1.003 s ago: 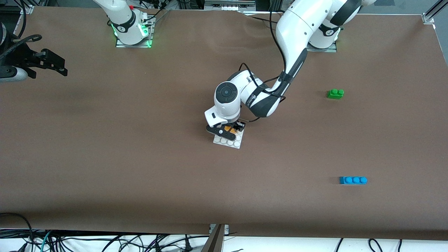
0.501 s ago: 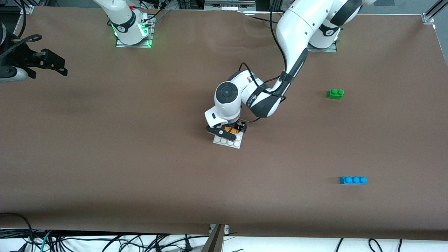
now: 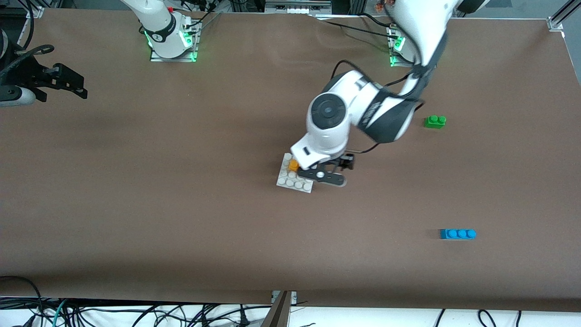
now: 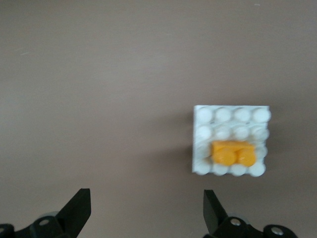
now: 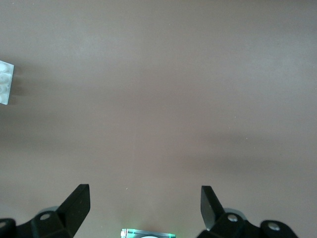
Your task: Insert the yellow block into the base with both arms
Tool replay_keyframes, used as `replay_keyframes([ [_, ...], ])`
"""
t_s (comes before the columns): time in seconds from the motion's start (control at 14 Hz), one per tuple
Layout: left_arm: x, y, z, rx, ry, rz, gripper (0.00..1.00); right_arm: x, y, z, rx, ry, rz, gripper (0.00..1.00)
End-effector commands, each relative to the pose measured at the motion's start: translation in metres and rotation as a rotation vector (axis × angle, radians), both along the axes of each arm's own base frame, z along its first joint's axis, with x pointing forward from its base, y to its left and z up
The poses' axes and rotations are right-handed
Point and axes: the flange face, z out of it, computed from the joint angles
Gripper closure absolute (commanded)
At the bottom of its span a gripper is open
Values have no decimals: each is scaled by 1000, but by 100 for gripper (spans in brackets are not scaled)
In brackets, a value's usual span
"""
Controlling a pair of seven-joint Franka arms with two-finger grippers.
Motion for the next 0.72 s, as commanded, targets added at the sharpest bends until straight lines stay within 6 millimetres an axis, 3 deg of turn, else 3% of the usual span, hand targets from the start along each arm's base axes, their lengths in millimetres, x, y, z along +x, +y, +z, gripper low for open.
replay_keyframes([
  [0.0,4,72,64,14,31,96,0,0,-2,5,17,0,-7,1],
  [0.21,16,164,124,12,11,193,0,0,-1,5,19,2,-6,1],
  [0.36,23,241,154,-32,14,226,0,0,-1,5,19,0,-6,1],
  [0.57,32,351,162,-205,49,382,0,0,1,5,19,0,-3,1],
  [0.64,26,365,170,-221,42,384,0,0,1,6,19,-1,-3,1],
])
